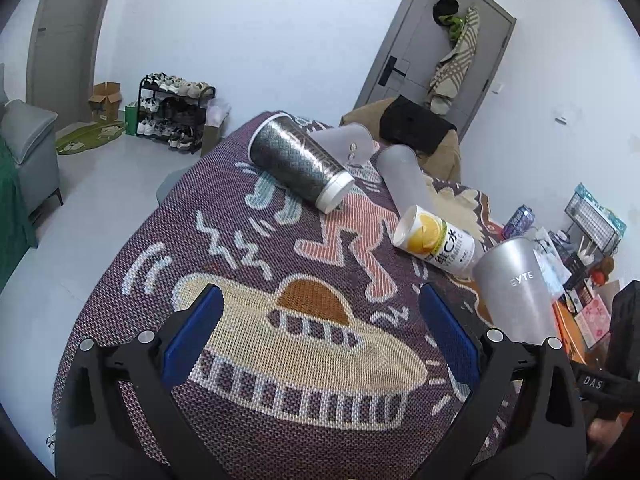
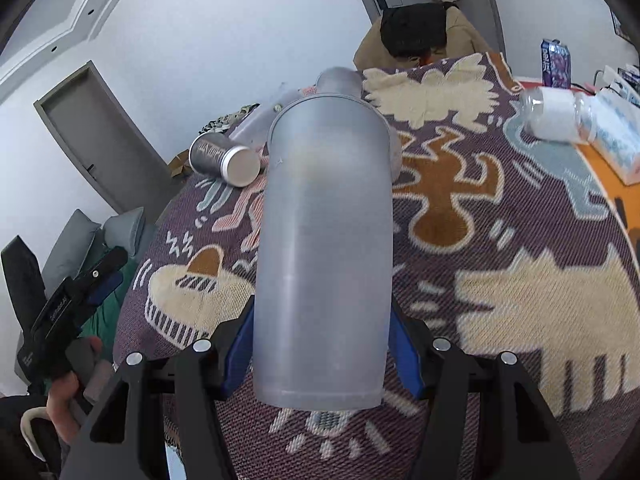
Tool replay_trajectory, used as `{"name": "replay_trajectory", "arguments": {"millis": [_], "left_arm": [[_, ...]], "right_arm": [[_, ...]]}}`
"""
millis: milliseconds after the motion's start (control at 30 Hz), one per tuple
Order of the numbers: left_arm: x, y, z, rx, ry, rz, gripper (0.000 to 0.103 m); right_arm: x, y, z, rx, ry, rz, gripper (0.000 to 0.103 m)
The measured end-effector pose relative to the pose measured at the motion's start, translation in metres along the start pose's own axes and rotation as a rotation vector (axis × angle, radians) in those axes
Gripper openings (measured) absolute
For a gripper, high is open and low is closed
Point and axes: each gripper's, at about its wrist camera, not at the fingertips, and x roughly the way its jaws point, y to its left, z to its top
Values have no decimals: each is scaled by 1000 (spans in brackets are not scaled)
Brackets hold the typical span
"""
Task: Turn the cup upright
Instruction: 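Lift the frosted cup with the right gripper and rotate it rim-up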
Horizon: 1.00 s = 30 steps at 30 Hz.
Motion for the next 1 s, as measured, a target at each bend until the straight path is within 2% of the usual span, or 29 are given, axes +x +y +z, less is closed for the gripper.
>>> {"name": "replay_trajectory", "arguments": {"millis": [300,400,467,500,767,1000], "left_arm": [[8,-14,-4,69,64,-16,97],[9,-20,-2,92,73,-26,97],[10,-25,0,109,80,-30,97],[11,-29,1,119,85,-33,97],[22,-56,7,169,124,-73,97],[43,-74,11,173,203,-134,97]], "right_arm": [[26,2,-24,48,18,-13,61],[32,1,-28,61,27,17,64],[28,2,-29,56,8,25,74],[24,2,-29,55,-7,28,76],[-5,-17,-27,85,-85,28,82],[-22,-43,-32,126,-126,-5,91]]}}
